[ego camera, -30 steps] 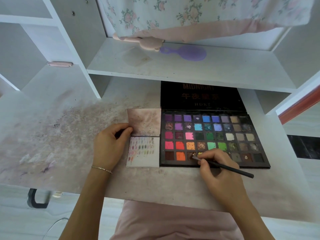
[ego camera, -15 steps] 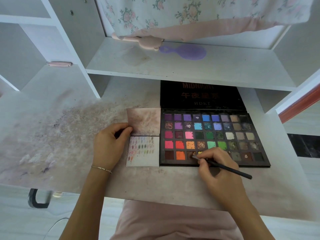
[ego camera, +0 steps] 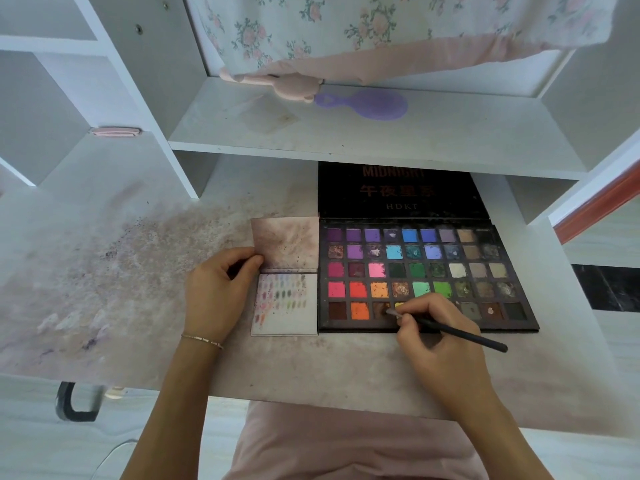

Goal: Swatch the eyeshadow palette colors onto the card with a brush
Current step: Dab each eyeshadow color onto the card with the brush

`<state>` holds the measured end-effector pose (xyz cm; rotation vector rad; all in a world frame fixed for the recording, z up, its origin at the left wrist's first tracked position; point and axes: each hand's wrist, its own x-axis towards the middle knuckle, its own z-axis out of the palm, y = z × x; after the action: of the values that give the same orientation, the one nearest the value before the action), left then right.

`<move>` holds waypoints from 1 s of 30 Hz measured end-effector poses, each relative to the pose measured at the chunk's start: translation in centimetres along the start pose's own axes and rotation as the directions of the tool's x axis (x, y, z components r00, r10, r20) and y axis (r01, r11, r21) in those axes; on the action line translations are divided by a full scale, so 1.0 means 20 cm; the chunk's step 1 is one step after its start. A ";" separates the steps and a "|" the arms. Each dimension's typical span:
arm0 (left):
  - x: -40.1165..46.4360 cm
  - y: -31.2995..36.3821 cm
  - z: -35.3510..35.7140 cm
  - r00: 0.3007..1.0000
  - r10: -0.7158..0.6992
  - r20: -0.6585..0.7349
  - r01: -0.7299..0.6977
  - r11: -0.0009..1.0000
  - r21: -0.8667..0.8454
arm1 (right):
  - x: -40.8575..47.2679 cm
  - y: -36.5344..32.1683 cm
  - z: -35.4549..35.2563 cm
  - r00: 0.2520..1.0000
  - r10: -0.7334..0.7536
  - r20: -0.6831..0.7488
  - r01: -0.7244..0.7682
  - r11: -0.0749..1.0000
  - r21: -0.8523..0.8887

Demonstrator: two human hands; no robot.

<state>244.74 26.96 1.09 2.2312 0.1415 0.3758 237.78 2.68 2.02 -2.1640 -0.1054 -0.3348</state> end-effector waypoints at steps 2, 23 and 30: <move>0.00 0.00 0.00 1.000 0.004 0.001 -0.004 1.000 0.001 | 0.00 -0.02 0.01 1.000 0.005 0.001 -0.005 0.999 0.049; 0.00 -0.01 0.00 1.000 0.007 0.011 -0.007 0.998 -0.064 | 0.05 -0.26 0.38 0.975 -0.115 0.191 0.105 0.993 0.062; 0.00 -0.01 0.00 1.000 0.005 0.006 -0.005 0.998 -0.060 | 0.05 -0.25 0.39 0.975 -0.109 0.196 0.107 0.994 0.020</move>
<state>244.75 27.16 0.90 2.1733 0.1197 0.3717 239.29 11.89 1.98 -2.1822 -0.3365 -0.1798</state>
